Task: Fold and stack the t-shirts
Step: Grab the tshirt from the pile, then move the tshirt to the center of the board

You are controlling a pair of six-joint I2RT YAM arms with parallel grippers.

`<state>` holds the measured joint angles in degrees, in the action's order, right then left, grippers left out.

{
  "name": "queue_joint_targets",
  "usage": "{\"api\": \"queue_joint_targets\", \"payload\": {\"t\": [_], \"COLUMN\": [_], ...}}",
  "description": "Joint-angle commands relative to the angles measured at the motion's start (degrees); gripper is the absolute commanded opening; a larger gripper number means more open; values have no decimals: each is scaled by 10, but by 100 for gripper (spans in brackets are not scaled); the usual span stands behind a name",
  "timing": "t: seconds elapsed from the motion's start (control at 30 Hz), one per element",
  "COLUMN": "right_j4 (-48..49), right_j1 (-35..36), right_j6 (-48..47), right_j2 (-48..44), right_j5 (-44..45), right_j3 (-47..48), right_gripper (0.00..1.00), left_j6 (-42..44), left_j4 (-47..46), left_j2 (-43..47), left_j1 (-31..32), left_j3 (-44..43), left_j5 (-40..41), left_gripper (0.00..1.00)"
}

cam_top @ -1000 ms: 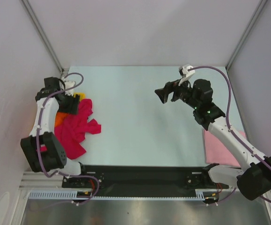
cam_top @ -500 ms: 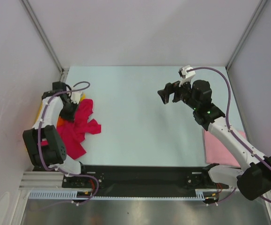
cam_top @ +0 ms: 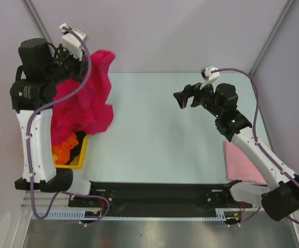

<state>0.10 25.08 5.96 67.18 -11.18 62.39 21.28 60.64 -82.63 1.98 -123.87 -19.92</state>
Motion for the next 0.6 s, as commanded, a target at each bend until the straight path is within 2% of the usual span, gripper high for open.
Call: {"api": "queue_joint_targets", "payload": {"t": [0.0, 0.07, 0.17, 0.3, 0.4, 0.57], "right_j4": [3, -38, -59, -85, -119, -185], "right_j1": [1, -4, -29, -64, -72, -71], "right_j6": [19, 32, 57, 71, 50, 24], "right_j2": [1, 4, -5, -15, -10, 28], "right_j5": [12, 17, -14, -13, 5, 47], "right_j3": [62, 83, 85, 63, 53, 31], "right_gripper": [98, 98, 97, 91, 86, 73], "left_j6": [-19, -26, -19, -44, -55, -100], "left_j4": [-15, -28, -24, -49, -82, -199], "left_j2": [-30, -37, -56, -82, -90, -100], "left_j1": [92, 135, 189, 196, 187, 139], "left_j3": [-78, -76, -87, -77, -9, 167], "left_j5": [-131, -168, -152, -158, -125, -58], "left_gripper": [0, 0, 0, 0, 0, 1]}}
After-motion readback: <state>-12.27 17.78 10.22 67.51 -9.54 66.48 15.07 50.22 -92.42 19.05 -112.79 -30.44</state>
